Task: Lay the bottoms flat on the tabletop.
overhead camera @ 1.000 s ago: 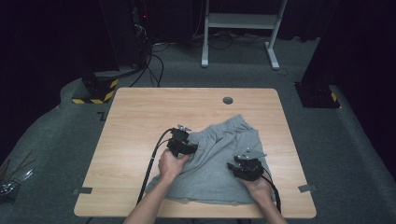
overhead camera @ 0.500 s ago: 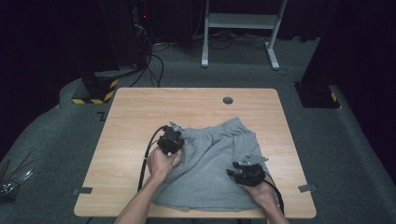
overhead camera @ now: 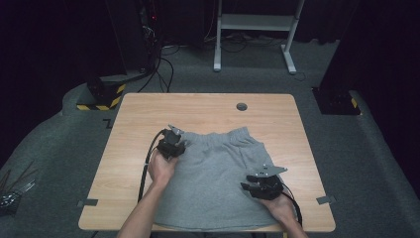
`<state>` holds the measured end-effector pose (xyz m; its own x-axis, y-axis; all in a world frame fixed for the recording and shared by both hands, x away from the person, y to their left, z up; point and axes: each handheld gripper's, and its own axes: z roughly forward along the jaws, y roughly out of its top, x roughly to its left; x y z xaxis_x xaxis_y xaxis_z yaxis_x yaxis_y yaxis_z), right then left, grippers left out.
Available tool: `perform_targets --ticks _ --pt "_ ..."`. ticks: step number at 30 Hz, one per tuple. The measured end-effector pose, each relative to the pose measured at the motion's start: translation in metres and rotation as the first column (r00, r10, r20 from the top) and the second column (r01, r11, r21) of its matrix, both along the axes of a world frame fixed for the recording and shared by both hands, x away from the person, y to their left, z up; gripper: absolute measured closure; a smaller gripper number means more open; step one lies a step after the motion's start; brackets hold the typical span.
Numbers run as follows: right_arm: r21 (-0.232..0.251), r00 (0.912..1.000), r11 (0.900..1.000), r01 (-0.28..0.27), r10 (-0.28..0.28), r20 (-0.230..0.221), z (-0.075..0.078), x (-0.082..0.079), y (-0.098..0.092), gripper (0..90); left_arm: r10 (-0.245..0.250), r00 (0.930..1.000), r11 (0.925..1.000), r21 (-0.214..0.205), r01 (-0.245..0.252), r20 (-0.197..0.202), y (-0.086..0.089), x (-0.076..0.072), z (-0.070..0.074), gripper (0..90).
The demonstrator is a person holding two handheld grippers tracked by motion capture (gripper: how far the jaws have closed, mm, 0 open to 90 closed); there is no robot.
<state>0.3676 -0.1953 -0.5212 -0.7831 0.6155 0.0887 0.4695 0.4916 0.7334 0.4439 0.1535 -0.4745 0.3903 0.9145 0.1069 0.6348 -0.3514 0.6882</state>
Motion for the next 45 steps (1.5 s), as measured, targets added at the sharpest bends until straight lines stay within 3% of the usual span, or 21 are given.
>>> perform_targets --ticks 3,5,8,11,15,18,20,23,28,31,35,38,42,44,45 --pt "-0.025 0.999 0.9988 0.041 -0.04 0.018 0.004 0.004 -0.001 57.7 -0.049 0.9985 0.9985 -0.023 0.049 0.024 -0.004 -0.019 0.001 51.2" --pt "-0.005 0.9948 0.9967 0.081 -0.08 0.062 0.006 0.007 -0.004 58.2 -0.065 0.9977 0.9973 -0.032 0.066 0.02 -0.006 -0.027 -0.003 48.1" --pt "0.016 0.9844 0.9859 0.167 -0.167 0.055 0.015 0.018 -0.01 58.4 -0.081 0.9967 0.9941 -0.073 0.081 0.003 -0.007 -0.04 -0.015 44.9" --pt "0.035 0.9617 0.963 0.267 -0.269 0.055 0.023 0.038 -0.017 58.7 -0.074 0.9971 0.9915 -0.109 0.072 -0.015 -0.006 -0.048 -0.029 43.2" --pt "0.023 0.9392 0.9398 0.341 -0.342 0.034 0.031 0.064 -0.019 60.4 -0.053 0.9981 0.9867 -0.155 0.048 -0.029 -0.002 -0.054 -0.043 41.2" --pt "0.01 0.9245 0.925 0.38 -0.38 0.028 0.033 0.084 -0.016 62.5 -0.053 0.9985 0.9854 -0.161 0.055 0.015 -0.001 -0.058 -0.048 40.1" --pt "0.006 0.9173 0.9179 0.397 -0.397 0.033 0.033 0.093 -0.013 63.9 -0.053 0.9976 0.9853 -0.16 0.06 0.045 -0.002 -0.061 -0.051 38.8" --pt "0.008 0.9099 0.9105 0.413 -0.413 0.032 0.033 0.106 -0.004 65.6 -0.058 0.9973 0.9865 -0.151 0.064 0.046 -0.003 -0.062 -0.051 37.6" --pt "-0.034 0.9082 0.9075 0.419 -0.418 0.013 0.03 0.124 0.007 67.9 -0.062 0.997 0.988 -0.139 0.068 0.047 -0.004 -0.062 -0.051 36.1" --pt "-0.077 0.9149 0.9119 0.403 -0.403 0.013 0.025 0.13 0.012 75.9 -0.061 0.997 0.9881 -0.138 0.067 0.047 -0.004 -0.062 -0.051 36.0" --pt "-0.161 0.9356 0.9225 0.351 -0.353 0.018 0.016 0.131 0.016 89.5 -0.061 0.997 0.9883 -0.137 0.067 0.048 -0.004 -0.062 -0.051 35.9" --pt "-0.132 0.9276 0.9185 0.373 -0.366 0.077 0.028 0.128 0.014 90.0 -0.06 0.997 0.9884 -0.137 0.066 0.048 -0.004 -0.062 -0.051 35.7" --pt "-0.116 0.9059 0.9042 0.411 -0.391 0.163 0.055 0.136 0.002 90.0 -0.057 0.9972 0.9888 -0.135 0.063 0.048 -0.004 -0.062 -0.051 35.6" --pt "-0.125 0.8903 0.8863 0.446 -0.425 0.164 0.061 0.146 -0.007 90.0 -0.056 0.9973 0.989 -0.134 0.062 0.048 -0.004 -0.062 -0.051 35.6" --pt "-0.13 0.8825 0.8747 0.467 -0.451 0.132 0.058 0.151 -0.011 90.0 -0.056 0.9973 0.9892 -0.133 0.062 0.048 -0.005 -0.062 -0.051 35.6"
